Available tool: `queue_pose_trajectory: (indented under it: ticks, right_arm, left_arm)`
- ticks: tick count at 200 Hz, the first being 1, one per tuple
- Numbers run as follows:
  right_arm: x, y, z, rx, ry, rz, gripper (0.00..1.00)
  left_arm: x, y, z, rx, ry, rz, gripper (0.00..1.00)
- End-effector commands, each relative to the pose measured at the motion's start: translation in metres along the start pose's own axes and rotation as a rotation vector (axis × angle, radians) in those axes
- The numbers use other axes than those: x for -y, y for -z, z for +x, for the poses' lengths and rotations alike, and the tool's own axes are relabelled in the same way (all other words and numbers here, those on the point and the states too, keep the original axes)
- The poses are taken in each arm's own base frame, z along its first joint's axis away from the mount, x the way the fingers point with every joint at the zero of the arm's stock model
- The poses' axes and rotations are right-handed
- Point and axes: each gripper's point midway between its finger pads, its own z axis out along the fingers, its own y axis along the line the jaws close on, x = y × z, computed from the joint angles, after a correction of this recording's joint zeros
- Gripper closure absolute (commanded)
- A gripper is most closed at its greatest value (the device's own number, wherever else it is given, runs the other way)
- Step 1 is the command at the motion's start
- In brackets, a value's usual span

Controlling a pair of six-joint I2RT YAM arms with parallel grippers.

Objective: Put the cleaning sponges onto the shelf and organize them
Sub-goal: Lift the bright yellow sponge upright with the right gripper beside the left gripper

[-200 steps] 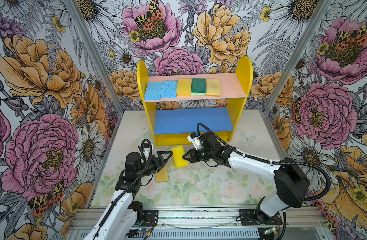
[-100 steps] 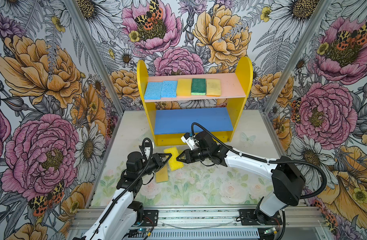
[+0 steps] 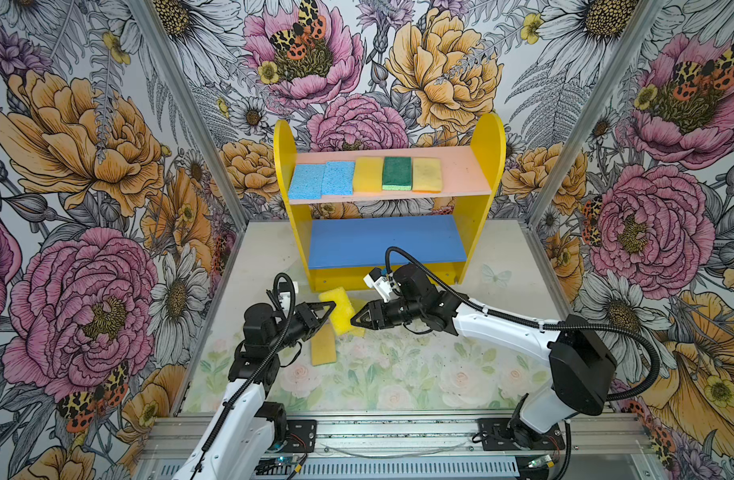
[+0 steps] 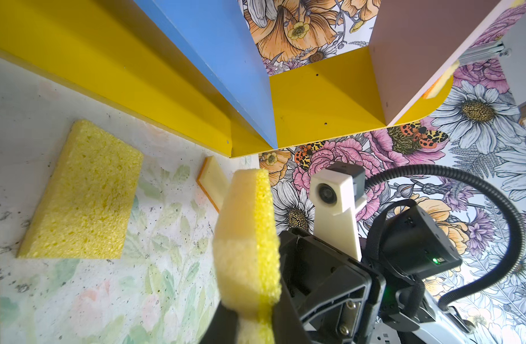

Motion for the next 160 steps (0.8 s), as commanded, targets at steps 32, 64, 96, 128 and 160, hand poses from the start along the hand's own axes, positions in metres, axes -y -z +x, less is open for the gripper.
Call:
queue_pose_trajectory:
  ticks: [32, 64, 96, 128, 160]
  right_arm:
    - [-0.018, 0.003, -0.011, 0.027, 0.027, -0.037, 0.72]
    - [-0.02, 0.005, -0.014, 0.037, 0.031, -0.041, 0.86]
    - [-0.021, 0.004, -0.016, 0.051, 0.028, -0.038, 0.96]
    - [-0.021, 0.006, -0.024, 0.086, 0.023, -0.025, 1.0]
    - [-0.009, 0.009, -0.037, 0.136, -0.013, 0.022, 1.0]
  left_arm:
    - [0.017, 0.004, -0.002, -0.002, -0.023, 0.052, 0.89]
    - [0.014, 0.004, -0.002, 0.0, -0.018, 0.047, 0.89]
    - [0.013, 0.006, -0.004, 0.004, -0.016, 0.045, 0.79]
    - [0.009, 0.01, -0.006, 0.009, -0.016, 0.012, 0.35]
    - [0.01, 0.021, -0.01, 0.033, -0.056, -0.036, 0.01]
